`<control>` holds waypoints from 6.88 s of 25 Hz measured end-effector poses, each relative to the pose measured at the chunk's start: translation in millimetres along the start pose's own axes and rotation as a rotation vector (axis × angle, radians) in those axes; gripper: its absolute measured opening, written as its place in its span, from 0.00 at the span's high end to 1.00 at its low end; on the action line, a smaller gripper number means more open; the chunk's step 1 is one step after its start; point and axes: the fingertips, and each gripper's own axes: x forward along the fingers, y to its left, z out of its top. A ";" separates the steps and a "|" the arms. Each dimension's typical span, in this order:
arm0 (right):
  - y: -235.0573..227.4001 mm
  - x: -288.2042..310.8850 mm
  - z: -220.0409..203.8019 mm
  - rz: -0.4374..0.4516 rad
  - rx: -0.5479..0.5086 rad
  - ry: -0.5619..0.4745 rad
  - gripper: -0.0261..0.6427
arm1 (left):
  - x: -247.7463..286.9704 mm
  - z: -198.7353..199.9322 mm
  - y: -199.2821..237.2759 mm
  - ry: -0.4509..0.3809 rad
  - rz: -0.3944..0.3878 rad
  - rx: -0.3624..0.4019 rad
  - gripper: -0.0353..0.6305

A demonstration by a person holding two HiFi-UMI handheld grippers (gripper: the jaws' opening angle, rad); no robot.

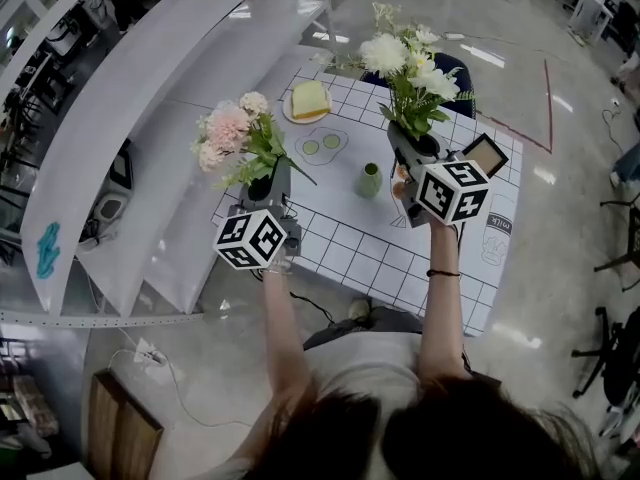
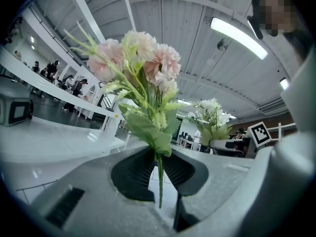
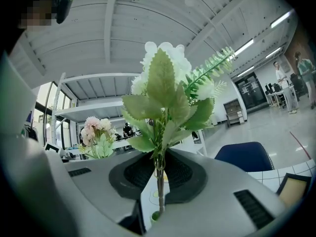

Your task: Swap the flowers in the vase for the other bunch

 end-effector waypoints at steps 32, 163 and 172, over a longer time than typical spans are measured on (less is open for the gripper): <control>8.9 48.0 -41.4 0.048 0.029 0.036 0.89 | -9.1 -2.9 36.6 -0.003 0.080 -0.023 0.87; 13.2 -6.0 -147.5 -0.086 -0.135 0.184 0.77 | -23.0 -47.8 7.3 0.071 -0.013 -0.063 0.87; 22.7 -18.3 -132.8 -0.087 -0.136 0.158 0.78 | -36.3 -44.8 3.4 0.059 -0.017 -0.069 0.87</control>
